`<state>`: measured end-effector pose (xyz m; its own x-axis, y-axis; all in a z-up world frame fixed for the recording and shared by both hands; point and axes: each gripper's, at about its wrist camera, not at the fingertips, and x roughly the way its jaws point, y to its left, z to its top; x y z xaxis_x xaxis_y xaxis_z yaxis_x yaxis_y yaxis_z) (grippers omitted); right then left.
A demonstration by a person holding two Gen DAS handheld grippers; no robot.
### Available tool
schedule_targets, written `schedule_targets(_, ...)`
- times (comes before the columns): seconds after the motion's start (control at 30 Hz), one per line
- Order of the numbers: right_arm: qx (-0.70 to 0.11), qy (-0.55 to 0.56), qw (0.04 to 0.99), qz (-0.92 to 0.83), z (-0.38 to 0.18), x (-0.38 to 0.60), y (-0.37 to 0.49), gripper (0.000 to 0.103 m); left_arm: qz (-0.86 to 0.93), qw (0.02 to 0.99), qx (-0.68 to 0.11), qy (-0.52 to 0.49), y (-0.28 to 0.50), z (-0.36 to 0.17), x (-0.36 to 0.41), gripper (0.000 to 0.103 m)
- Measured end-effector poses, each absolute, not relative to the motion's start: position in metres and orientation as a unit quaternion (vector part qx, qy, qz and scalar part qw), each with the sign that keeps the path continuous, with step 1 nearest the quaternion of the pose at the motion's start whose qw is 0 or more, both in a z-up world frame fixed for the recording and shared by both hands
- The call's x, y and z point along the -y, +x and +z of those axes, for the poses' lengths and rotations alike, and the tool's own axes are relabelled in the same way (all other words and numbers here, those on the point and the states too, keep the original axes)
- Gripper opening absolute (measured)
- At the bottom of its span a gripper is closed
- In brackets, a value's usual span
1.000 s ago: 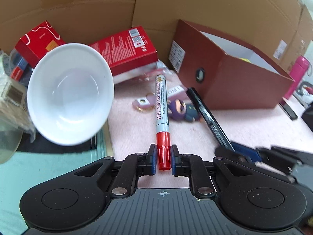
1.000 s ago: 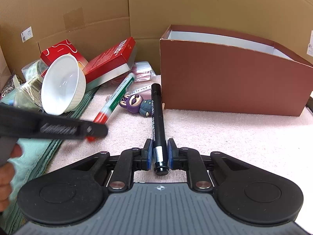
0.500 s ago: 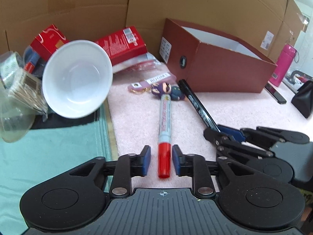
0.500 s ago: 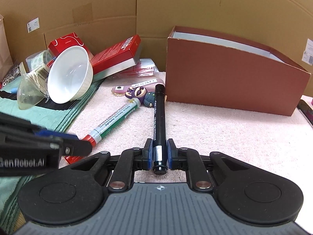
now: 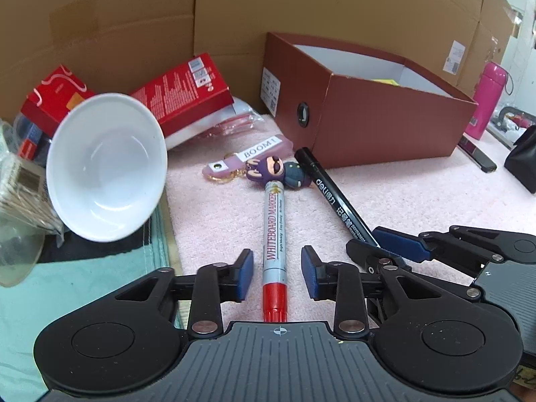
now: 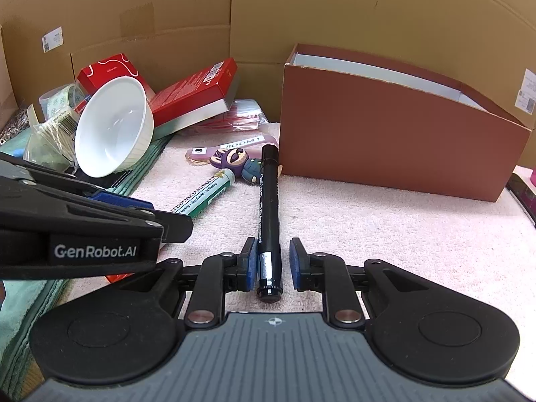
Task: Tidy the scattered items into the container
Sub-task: 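Tighten both tools on their markers and lift them off the table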
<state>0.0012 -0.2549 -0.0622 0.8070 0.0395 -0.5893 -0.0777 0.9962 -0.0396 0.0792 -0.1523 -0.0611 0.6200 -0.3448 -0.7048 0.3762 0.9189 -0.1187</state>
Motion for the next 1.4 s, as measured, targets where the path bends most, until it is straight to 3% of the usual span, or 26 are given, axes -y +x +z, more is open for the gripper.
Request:
schedule_targets(0.17,-0.311,-0.024,0.95,0.03,-0.062,0.256,0.002,0.023,-0.196,0.899,-0.391,0.021,0.077,-0.063,0.15,0.011)
schedule_targets(0.5,-0.314,-0.029,0.949,0.028,-0.061,0.256,0.002,0.023,-0.186,0.898,-0.398,0.038,0.064,-0.06,0.149,0.014)
schedule_targets(0.63,-0.316,-0.034,0.948,0.026,-0.06,0.254,0.003,0.026,-0.185,0.899,-0.396,0.035,0.067,-0.059,0.152,0.037)
schedule_targets(0.67,-0.317,-0.035,0.948,0.024,-0.06,0.254,0.003,0.029,-0.184,0.899,-0.395,0.037,0.068,-0.059,0.152,0.038)
schedule_targets(0.77,-0.315,-0.035,0.948,0.022,-0.058,0.256,0.006,0.035,-0.182,0.897,-0.4,0.046,0.071,-0.06,0.155,0.031)
schedule_targets(0.8,-0.315,-0.035,0.948,0.022,-0.057,0.257,0.007,0.035,-0.182,0.897,-0.401,0.051,0.071,-0.06,0.156,0.012)
schedule_targets(0.97,-0.316,-0.024,0.948,0.029,-0.056,0.263,0.015,0.035,-0.188,0.894,-0.404,0.053,0.073,-0.06,0.158,0.015)
schedule_targets(1.03,-0.318,-0.022,0.947,0.035,-0.056,0.264,0.018,0.035,-0.19,0.894,-0.402,0.058,0.074,-0.061,0.16,0.028)
schedule_targets(1.07,-0.32,-0.021,0.946,0.037,-0.057,0.263,0.019,0.035,-0.189,0.894,-0.402,0.059,0.075,-0.061,0.161,0.028)
schedule_targets(1.13,-0.324,-0.019,0.945,0.037,-0.059,0.263,0.022,0.035,-0.189,0.894,-0.402,0.062,0.077,-0.061,0.163,0.014)
schedule_targets(1.27,-0.326,-0.013,0.944,0.041,-0.06,0.265,0.028,0.035,-0.191,0.892,-0.406,0.059,0.081,-0.061,0.163,0.014)
schedule_targets(1.33,-0.328,-0.014,0.944,0.044,-0.059,0.265,0.03,0.033,-0.193,0.893,-0.403,0.06,0.081,-0.062,0.163,0.023)
schedule_targets(1.4,-0.33,-0.017,0.942,0.054,-0.059,0.264,0.029,0.018,-0.196,0.893,-0.4,0.06,0.08,-0.062,0.162,0.02)
